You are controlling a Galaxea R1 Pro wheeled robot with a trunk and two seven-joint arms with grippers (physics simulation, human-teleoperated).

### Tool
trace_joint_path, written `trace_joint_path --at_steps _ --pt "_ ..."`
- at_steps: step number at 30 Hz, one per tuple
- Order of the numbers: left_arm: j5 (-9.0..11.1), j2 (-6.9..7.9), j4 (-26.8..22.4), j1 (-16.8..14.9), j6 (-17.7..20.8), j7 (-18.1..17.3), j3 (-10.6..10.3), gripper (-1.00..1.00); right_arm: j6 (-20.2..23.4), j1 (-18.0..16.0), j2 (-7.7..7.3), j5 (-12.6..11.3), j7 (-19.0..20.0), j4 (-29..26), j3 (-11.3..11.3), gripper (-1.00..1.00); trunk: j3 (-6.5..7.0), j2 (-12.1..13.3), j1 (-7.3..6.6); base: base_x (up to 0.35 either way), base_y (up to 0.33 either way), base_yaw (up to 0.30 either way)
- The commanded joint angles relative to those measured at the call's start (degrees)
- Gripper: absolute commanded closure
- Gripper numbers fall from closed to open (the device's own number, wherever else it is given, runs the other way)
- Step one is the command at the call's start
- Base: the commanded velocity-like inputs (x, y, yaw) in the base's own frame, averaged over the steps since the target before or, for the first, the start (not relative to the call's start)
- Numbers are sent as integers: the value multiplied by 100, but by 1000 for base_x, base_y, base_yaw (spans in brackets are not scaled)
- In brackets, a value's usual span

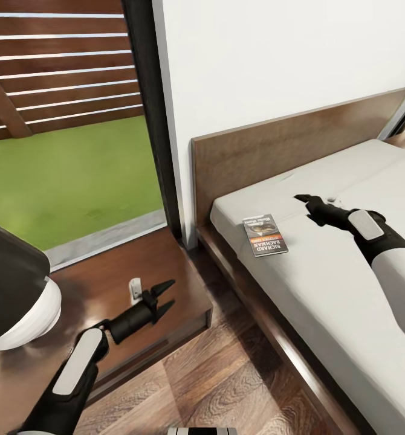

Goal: In the bedroom, move the book from the bed onto either nightstand, and place the two sandals side by side next to the bed.

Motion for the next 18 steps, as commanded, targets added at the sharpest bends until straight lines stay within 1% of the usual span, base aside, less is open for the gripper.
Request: trace_joint_path --at_steps 1,5,7,9,13,16,18 --pt "-158 5 57 -3 -142 -258 -74 -100 3 -2 -32 -13 49 1 38 -100 -4 -2 -1 0 0 0" --pt "-695 15 465 -5 -671 -1174 -295 -100 -2 2 -126 -13 226 0 37 -100 -4 -2 -1 0 0 0" --pt "-907 10 787 -9 -880 -1575 -357 -100 0 3 -176 -14 330 0 37 -100 -4 -2 -1 0 0 0" --pt "-1073 1 1134 -18 -1054 -1912 -397 -100 2 3 -236 -14 436 0 38 -100 -4 -2 -1 0 0 0" --pt "-1291 -10 1685 -42 -1357 -2376 -440 -100 3 4 -383 -14 659 3 38 -100 -4 -2 -1 0 0 0" --pt "-1372 -13 1902 -53 -1540 -2573 -474 -100 3 0 -522 -14 875 4 39 -100 -4 -2 -1 0 0 0" --pt "-1389 -13 1953 -55 -1584 -2620 -492 -100 4 2 -616 -14 1060 4 39 -100 -4 -2 -1 0 0 0"
